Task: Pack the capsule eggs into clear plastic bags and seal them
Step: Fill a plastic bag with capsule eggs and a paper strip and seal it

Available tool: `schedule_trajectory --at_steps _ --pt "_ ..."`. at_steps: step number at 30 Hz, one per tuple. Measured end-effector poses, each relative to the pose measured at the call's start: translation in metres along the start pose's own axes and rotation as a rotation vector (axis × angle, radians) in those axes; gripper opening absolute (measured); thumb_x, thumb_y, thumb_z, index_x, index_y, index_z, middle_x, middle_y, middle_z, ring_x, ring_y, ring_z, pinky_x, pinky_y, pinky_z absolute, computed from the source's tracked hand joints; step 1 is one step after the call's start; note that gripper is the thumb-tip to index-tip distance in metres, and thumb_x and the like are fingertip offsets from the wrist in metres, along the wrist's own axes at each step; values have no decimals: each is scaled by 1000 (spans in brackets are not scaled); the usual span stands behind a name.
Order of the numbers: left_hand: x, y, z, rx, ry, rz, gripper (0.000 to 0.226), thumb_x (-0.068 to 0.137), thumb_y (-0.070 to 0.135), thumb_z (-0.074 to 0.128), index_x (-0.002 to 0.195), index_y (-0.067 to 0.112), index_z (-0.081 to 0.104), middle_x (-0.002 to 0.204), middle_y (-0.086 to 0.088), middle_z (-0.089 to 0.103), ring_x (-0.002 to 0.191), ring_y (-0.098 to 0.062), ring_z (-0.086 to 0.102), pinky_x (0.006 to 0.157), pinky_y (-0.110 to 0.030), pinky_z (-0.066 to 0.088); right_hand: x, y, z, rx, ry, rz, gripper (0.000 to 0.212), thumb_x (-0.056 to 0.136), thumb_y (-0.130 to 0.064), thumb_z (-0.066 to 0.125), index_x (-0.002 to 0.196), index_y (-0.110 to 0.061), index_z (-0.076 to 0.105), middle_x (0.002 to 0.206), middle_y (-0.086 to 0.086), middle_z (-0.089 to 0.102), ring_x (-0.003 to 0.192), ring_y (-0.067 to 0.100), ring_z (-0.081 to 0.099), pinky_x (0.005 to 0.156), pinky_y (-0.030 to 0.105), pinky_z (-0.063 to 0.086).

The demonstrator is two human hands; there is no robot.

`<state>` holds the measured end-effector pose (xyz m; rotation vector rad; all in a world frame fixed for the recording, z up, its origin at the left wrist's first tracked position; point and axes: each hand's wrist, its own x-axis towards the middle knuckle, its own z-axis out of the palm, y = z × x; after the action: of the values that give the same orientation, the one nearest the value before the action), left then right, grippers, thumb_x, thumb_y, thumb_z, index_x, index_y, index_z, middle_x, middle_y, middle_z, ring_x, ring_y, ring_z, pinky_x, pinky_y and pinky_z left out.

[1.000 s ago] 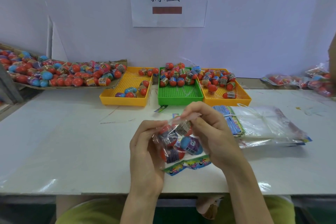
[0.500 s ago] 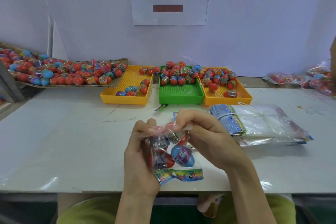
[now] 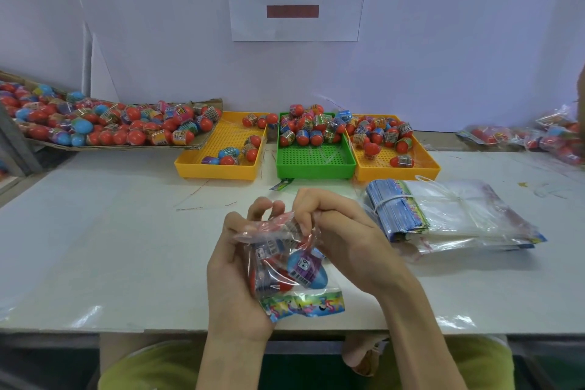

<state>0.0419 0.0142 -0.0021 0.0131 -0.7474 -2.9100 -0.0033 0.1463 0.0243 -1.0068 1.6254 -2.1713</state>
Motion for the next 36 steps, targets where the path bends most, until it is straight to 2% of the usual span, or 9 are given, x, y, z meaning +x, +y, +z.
schedule_trajectory --at_steps 3,8,12,16,20,23,26,33,36 --pt "0 0 -1 -84 -29 40 38 91 22 51 58 21 70 74 6 71 80 -14 75 70 -31 61 1 1 2 23 -5 -2 37 90 1 34 72 -21 57 77 -8 51 71 6 48 66 18 38" --pt "-1 3 1 -171 -137 34 40 91 16 43 53 20 51 65 5 55 71 -11 64 73 -28 58 2 4 7 -12 41 7 30 85 -1 36 67 -20 51 72 -1 42 66 12 35 61 22 31" --pt "-1 3 3 -175 -55 16 37 88 15 49 52 18 47 66 4 54 68 -12 62 73 -29 58 3 4 7 0 66 25 27 82 -7 36 66 -20 53 73 1 44 70 15 38 63 29 29" --pt "-1 1 1 -149 41 41 27 87 17 51 60 19 51 75 1 59 71 -17 67 72 -32 60 4 5 9 -23 111 92 21 89 -26 44 73 -17 54 81 22 48 82 21 46 67 27 41" --pt "-2 2 -6 -130 89 29 31 93 26 48 65 20 61 86 -3 69 77 -21 72 71 -34 61 2 8 10 -213 138 107 20 85 -20 71 74 -24 55 77 -15 60 76 6 60 64 21 49" --pt "-3 5 -5 -130 123 42 25 84 35 57 72 19 73 100 -4 75 87 -24 75 70 -34 61 3 7 10 -193 162 116 19 85 -19 72 74 -28 59 79 -11 60 79 9 61 66 23 50" --pt "-1 5 -4 -52 107 16 27 85 27 57 80 17 81 111 -6 76 96 -24 75 70 -32 61 3 6 10 -78 186 110 14 87 -14 70 79 -23 63 81 2 59 76 10 61 66 19 49" --pt "-1 3 3 20 36 -62 31 87 16 51 95 24 80 124 -6 73 102 -23 74 72 -33 62 3 6 5 54 298 105 10 86 -13 65 89 -18 73 91 5 68 81 19 67 66 27 56" --pt "0 4 7 90 60 -92 29 85 18 58 103 29 78 119 -12 73 96 -23 76 64 -33 61 2 3 1 82 348 66 16 86 -11 63 91 -18 76 91 10 68 84 23 67 68 29 57"
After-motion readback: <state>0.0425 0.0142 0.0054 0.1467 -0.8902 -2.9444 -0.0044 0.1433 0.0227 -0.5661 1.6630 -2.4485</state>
